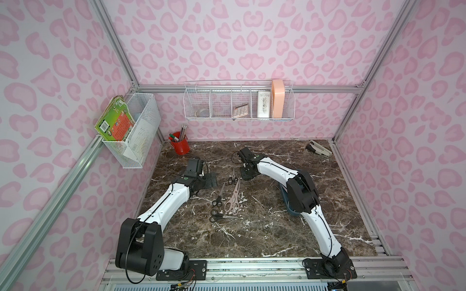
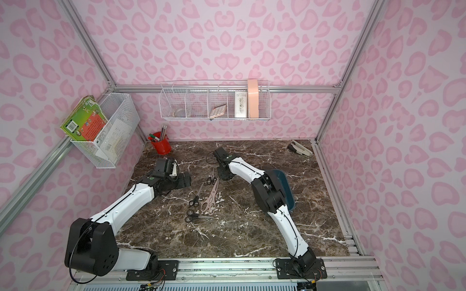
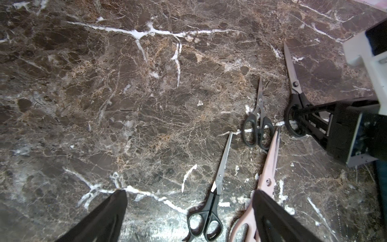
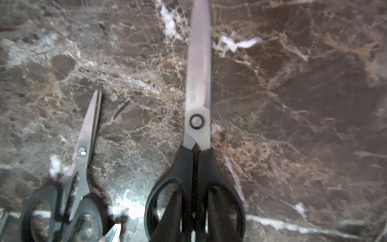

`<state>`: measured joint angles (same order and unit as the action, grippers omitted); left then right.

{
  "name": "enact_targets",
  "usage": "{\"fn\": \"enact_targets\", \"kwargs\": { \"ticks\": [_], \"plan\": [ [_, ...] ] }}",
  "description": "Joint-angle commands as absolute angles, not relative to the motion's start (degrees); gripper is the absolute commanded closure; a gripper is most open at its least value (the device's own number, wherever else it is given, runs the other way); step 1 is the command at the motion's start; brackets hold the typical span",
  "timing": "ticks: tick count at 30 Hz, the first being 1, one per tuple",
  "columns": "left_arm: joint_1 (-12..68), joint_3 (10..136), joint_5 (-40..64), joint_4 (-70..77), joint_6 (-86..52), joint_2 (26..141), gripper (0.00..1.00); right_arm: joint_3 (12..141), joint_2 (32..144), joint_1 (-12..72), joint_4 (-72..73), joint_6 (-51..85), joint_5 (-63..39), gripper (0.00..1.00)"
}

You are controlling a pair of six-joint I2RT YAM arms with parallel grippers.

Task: Put the scissors into the storage box
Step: Pick up the scissors from the center of the board.

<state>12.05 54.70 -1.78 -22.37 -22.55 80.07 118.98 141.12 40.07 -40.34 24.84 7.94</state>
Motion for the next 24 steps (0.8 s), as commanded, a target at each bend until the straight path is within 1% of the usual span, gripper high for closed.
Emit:
{"fn": "enact_targets", "kwargs": {
  "ticks": [1,5,12,15,20,24],
  "plan": [
    [12.04,55.22,-2.37,-23.11,-22.15,79.64,0.02,118.32,142.82,40.07,-45.48,26.05,7.11,0.85],
    [11.96,55.15,-2.46,-23.12,-22.15,79.47,0.02,118.16,142.66,40.03,-44.96,26.8,7.34,1.0],
    [11.99,55.19,-2.55,-23.11,-22.15,79.37,0.02,118.1,140.41,40.07,-43.45,26.71,7.25,1.0],
    [12.04,55.11,-2.55,-22.96,-22.15,79.31,0.02,118.11,137.34,40.08,-42.72,26.12,7.57,1.0],
    [12.04,54.97,-2.42,-22.88,-22.15,79.19,0.02,117.63,131.45,39.93,-43.29,24.04,11.34,1.0],
    [12.04,54.98,-1.96,-22.86,-22.15,79.18,0.02,114.14,124.49,39.66,-43.57,23.19,14.1,1.0]
  ]
}}
